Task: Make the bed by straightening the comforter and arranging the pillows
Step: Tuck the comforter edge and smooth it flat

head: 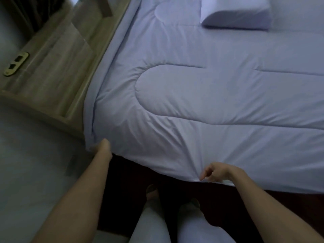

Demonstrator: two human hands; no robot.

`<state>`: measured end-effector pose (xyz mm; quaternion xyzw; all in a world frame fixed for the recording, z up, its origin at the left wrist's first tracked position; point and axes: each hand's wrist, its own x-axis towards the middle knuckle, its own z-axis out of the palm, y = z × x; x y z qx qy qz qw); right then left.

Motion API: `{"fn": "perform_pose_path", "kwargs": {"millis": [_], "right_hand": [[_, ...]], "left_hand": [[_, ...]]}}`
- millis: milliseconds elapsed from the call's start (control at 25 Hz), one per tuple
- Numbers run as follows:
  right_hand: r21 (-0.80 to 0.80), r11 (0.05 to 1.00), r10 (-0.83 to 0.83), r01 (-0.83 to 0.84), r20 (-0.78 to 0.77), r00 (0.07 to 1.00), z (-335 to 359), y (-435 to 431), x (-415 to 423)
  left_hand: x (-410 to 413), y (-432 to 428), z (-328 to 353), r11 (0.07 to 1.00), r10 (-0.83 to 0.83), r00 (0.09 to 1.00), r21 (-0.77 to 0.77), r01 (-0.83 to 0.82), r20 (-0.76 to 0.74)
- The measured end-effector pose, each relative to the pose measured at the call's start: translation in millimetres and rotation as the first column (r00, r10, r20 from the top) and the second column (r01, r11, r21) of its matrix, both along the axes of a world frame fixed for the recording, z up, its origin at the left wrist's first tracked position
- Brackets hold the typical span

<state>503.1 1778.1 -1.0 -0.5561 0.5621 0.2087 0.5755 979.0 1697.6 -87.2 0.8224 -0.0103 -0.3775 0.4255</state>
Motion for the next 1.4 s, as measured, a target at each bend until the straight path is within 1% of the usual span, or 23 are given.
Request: {"fn": "perform_pose_path", "kwargs": {"millis": [40, 80, 120, 160, 200, 240, 320, 360, 400, 440, 480, 560, 640, 680, 800, 920, 1000, 1120, 1200, 1320, 1400], "right_hand": [[-0.042, 0.999, 0.025, -0.026, -0.025, 0.999, -5, 1, 2], [-0.103, 0.993, 0.045, -0.051, -0.063, 0.997, -11, 2, 4], [-0.171, 0.983, 0.052, -0.069, -0.099, 0.994, -16, 3, 6], [-0.226, 0.971, 0.045, -0.074, -0.131, 0.990, -23, 2, 6], [-0.259, 0.964, 0.028, -0.068, -0.155, 0.988, -28, 1, 7], [-0.255, 0.964, 0.027, -0.076, -0.188, 0.982, -30, -1, 9], [-0.288, 0.954, 0.012, -0.089, -0.258, 0.966, -28, -11, 12], [-0.366, 0.929, -0.046, -0.059, -0.273, 0.961, -24, -21, 15], [-0.467, 0.884, -0.140, 0.003, -0.258, 0.956, -18, -32, 19], [-0.575, 0.815, -0.238, 0.070, -0.223, 0.945, -11, -46, 24], [-0.661, 0.740, -0.321, 0.125, -0.184, 0.929, -3, -60, 30], [-0.753, 0.627, -0.421, 0.199, -0.114, 0.900, 10, -90, 41], [-0.777, 0.583, -0.427, 0.237, -0.045, 0.903, 23, -124, 48], [-0.780, 0.583, -0.408, 0.228, -0.038, 0.912, 27, -141, 50], [-0.763, 0.624, -0.333, 0.167, -0.067, 0.940, 31, -189, 49], [-0.780, 0.609, -0.287, 0.145, -0.046, 0.957, 21, -257, 51], [-0.781, 0.612, -0.254, 0.125, -0.045, 0.966, 11, -302, 56], [-0.817, 0.569, -0.217, 0.093, -0.041, 0.975, -5, -366, 70], [-0.838, 0.542, -0.191, 0.054, -0.060, 0.980, -9, -399, 86], [-0.809, 0.585, -0.126, -0.047, -0.148, 0.981, -21, -444, 119], [-0.786, 0.609, -0.103, -0.103, -0.208, 0.973, -30, -463, 143]], "left_hand": [[-37, 0, 64, 0.995, -0.103, 0.992, 0.021, 0.102, 0.071], [-58, -6, 92, 0.964, -0.263, 0.954, 0.088, 0.252, 0.147], [-61, -13, 97, 0.922, -0.381, 0.899, 0.157, 0.353, 0.216], [-70, -22, 110, 0.861, -0.502, 0.822, 0.243, 0.446, 0.268], [-78, -26, 122, 0.783, -0.617, 0.737, 0.309, 0.540, 0.276], [-79, -31, 122, 0.694, -0.716, 0.648, 0.367, 0.620, 0.259], [-84, -40, 123, 0.519, -0.854, 0.460, 0.453, 0.725, 0.242], [-85, -44, 124, 0.430, -0.902, 0.346, 0.490, 0.758, 0.258], [-87, -49, 122, 0.364, -0.927, 0.249, 0.514, 0.777, 0.280], [-86, -57, 115, 0.307, -0.942, 0.173, 0.527, 0.793, 0.289], [-87, -62, 115, 0.251, -0.952, 0.109, 0.527, 0.812, 0.285], [-91, -76, 116, 0.180, -0.948, 0.005, 0.523, 0.833, 0.319], [-96, -95, 121, 0.175, -0.924, -0.054, 0.545, 0.820, 0.378], [-97, -105, 123, 0.188, -0.912, -0.068, 0.561, 0.806, 0.403], [-97, -138, 130, 0.205, -0.899, -0.096, 0.604, 0.770, 0.427], [-84, -180, 133, 0.258, -0.869, -0.117, 0.642, 0.722, 0.481], [-67, -208, 136, 0.277, -0.878, -0.108, 0.679, 0.680, 0.466], [-37, -253, 135, 0.338, -0.880, -0.063, 0.715, 0.611, 0.470], [-23, -274, 131, 0.354, -0.884, -0.038, 0.720, 0.596, 0.466], [-4, -297, 110, 0.346, -0.908, 0.028, 0.711, 0.612, 0.418], [14, -311, 91, 0.392, -0.897, 0.112, 0.654, 0.647, 0.427]]}}
